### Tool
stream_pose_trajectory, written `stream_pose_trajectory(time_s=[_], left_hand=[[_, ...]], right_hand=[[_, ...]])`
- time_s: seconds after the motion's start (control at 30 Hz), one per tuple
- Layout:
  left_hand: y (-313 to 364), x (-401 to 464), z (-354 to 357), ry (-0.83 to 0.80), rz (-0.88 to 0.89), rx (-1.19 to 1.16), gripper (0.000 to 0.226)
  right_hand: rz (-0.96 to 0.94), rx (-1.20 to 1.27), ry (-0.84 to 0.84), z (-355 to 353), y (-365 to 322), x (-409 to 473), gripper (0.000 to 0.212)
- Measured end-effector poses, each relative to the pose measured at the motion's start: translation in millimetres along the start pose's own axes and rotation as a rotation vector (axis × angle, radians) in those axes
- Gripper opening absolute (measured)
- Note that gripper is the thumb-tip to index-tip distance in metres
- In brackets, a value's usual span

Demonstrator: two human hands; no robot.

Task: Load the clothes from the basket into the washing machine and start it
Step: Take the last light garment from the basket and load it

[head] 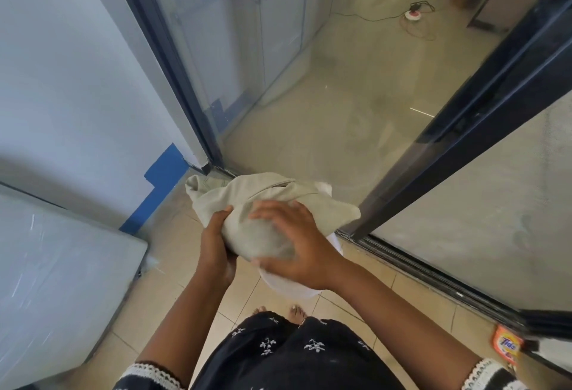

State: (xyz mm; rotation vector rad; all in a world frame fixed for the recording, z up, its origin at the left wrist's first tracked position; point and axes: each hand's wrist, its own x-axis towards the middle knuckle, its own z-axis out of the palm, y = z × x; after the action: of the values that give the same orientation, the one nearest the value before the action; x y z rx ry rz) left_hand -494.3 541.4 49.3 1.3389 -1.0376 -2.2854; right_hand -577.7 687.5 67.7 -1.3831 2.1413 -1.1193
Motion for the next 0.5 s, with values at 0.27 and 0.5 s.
stream_pose_trajectory(time_s=[0.27,0.5], left_hand=[[20.4,6.9,-25.8,-0.006,0.083,0.000,0.057],[24.9,-4.1,-43.1,-0.117,0.003,-0.080,0.070]], right_hand=[[0.752,0.357,0.269,-35.7,38.2,2.5,0.081],[0.724,0.838,0.038,-28.0,46.7,0.2,0.117]])
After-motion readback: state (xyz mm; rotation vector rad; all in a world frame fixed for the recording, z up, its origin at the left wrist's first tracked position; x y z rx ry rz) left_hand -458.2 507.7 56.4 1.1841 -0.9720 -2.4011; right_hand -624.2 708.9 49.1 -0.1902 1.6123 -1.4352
